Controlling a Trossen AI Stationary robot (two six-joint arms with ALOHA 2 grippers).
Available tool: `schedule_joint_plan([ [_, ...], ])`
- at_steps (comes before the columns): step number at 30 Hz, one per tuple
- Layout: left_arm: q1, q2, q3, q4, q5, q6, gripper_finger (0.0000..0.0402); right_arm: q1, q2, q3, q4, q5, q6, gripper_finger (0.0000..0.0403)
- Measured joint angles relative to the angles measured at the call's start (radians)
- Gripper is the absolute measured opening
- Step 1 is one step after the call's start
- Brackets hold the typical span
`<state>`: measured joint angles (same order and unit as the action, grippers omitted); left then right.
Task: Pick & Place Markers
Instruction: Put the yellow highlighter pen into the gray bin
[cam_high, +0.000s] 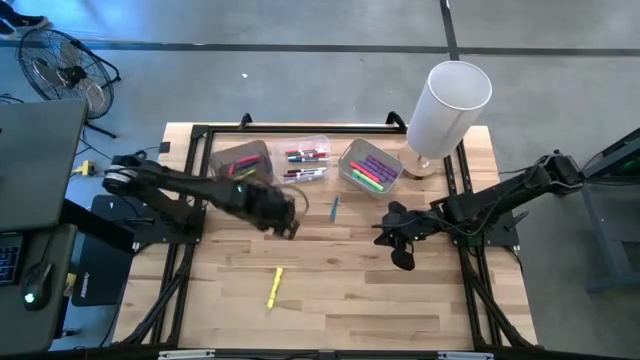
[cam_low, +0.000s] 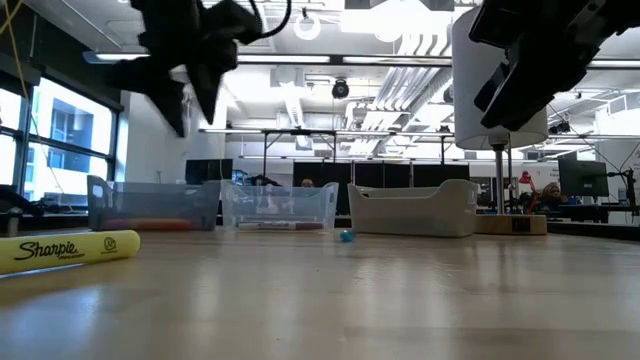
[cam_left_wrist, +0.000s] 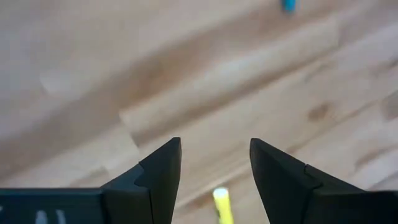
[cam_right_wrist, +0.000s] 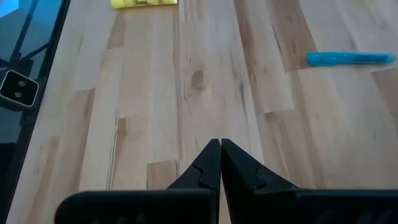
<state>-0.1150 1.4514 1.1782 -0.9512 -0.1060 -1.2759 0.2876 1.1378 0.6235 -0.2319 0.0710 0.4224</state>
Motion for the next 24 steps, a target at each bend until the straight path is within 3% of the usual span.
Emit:
schedule_joint_plan([
  [9, -0.214, 0.22, 0.029, 0.138, 0.074, -0.187, 0.0185, -0.02, 0.0, 0.0, 0.015, 0.028, -0.022, 0.0001],
  [11, -0.251, 0.251, 0.033, 0.101, 0.077, -0.213, 0.0185, -0.026, 0.0, 0.0, 0.017, 0.025, -0.028, 0.0001],
  [14, -0.284, 0.309, 0.072, 0.139, 0.099, -0.254, 0.0185, -0.033, 0.0, 0.0, 0.017, 0.027, -0.041, 0.0002],
  [20, -0.339, 0.366, 0.081, 0.052, 0.158, -0.307, 0.0186, -0.04, -0.001, 0.0, 0.023, 0.01, -0.045, 0.0002],
  [24, -0.358, 0.407, 0.086, 0.102, 0.18, -0.316, 0.0186, -0.041, 0.0, 0.0, 0.021, 0.0, -0.046, 0.0001],
])
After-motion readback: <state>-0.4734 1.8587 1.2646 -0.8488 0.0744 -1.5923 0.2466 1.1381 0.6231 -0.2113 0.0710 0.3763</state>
